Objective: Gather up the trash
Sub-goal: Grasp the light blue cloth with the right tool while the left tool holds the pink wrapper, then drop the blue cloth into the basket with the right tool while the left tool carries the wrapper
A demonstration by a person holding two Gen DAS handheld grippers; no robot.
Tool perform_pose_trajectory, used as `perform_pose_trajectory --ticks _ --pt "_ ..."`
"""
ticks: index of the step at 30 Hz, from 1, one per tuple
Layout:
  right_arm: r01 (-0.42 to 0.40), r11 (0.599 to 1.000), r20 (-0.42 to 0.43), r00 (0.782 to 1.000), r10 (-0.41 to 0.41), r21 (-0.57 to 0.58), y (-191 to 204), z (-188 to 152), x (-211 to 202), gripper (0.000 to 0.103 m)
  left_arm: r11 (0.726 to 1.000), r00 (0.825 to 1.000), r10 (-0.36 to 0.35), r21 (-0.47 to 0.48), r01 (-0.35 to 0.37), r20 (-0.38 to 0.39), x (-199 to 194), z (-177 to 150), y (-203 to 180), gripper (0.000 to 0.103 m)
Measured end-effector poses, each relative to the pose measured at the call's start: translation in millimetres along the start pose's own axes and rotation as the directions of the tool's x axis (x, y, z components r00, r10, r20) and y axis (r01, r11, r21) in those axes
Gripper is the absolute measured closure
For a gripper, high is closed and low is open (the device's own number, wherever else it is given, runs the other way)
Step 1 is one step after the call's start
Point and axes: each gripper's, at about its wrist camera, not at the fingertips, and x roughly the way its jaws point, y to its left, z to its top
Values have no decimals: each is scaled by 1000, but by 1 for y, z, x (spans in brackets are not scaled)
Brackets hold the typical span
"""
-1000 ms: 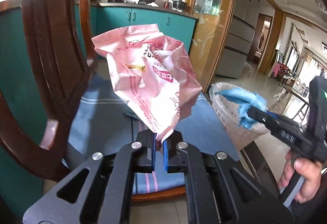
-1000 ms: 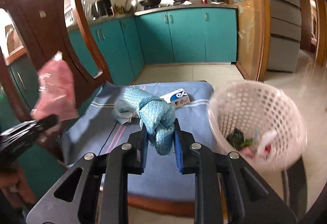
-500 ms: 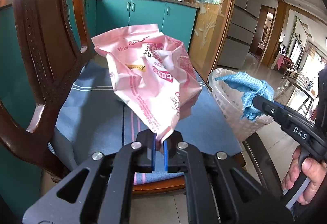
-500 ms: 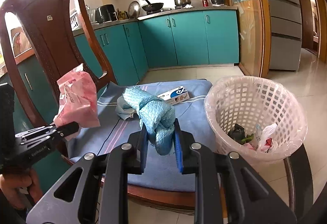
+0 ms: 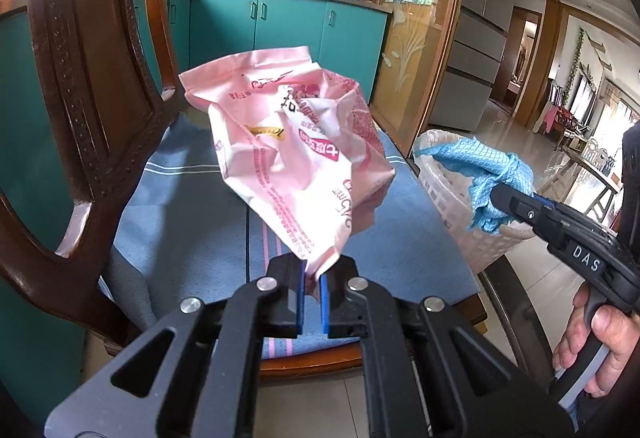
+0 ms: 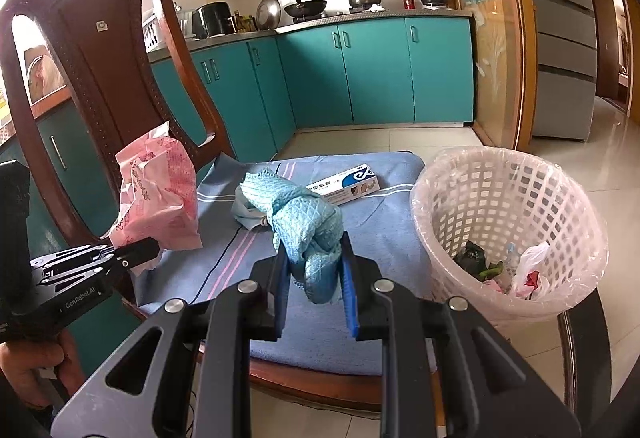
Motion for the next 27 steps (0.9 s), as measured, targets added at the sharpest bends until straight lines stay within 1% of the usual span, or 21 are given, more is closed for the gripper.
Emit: perform_pose_trajectory --ticks 3,6,7,8,9,10,11,12,13,14,15,16,17,18,20,23,25,26,27 --pt "35 999 56 998 -36 24 -14 11 -7 80 1000 1000 -1 0 1 -1 0 0 0 96" --pt "126 987 113 984 -137 99 -53 31 -7 77 1000 1000 -1 3 1 -2 1 0 -1 96" --pt "161 977 124 976 -179 142 -73 37 -2 69 1000 1000 -1 4 1 -4 1 -1 -1 96" --pt "176 970 120 973 -198 167 -88 39 3 50 1000 1000 -5 5 5 -6 2 -1 -2 96" --pt "203 958 91 970 -225 204 -107 38 12 39 1000 1000 -13 9 13 -8 3 -2 -4 96" --pt "226 943 71 966 -250 245 -120 37 14 32 1000 1000 -17 16 17 -12 4 -2 -6 96" --pt "232 922 52 964 -260 308 -134 34 12 32 1000 1000 -19 22 20 -14 5 -3 -8 96" --pt "214 908 51 967 -248 360 -142 33 8 31 999 999 -28 33 28 -16 7 -4 -12 96" --pt "166 890 76 973 -218 425 -151 32 -4 26 998 999 -37 46 38 -20 9 -5 -17 96" --pt "135 871 119 969 -215 472 -156 29 -18 22 997 999 -45 62 46 -24 11 -5 -23 96" --pt "127 862 153 961 -229 492 -158 28 -29 15 996 998 -52 73 54 -27 13 -6 -28 96" --pt "125 854 209 942 -262 505 -159 23 -47 9 994 998 -62 86 64 -31 15 -7 -35 96" --pt "128 850 234 931 -281 511 -159 21 -55 7 992 996 -75 99 79 -40 18 -7 -43 96" --pt "135 841 262 913 -311 524 -161 17 -66 5 988 994 -95 116 100 -53 23 -7 -54 96" --pt "131 821 278 902 -331 555 -168 12 -73 5 980 990 -126 145 135 -65 31 -4 -78 96" --pt "133 795 271 896 -351 591 -176 7 -73 5 953 977 -195 217 210 -91 50 13 -135 96" --pt "126 783 266 898 -351 609 -181 5 -72 5 935 972 -219 266 234 -86 62 30 -172 95" --pt "122 779 262 900 -348 615 -185 6 -70 5 929 968 -232 274 249 -91 69 38 -186 89" --pt "118 778 261 902 -344 617 -184 6 -73 5 924 963 -245 273 266 -109 82 50 -202 82"
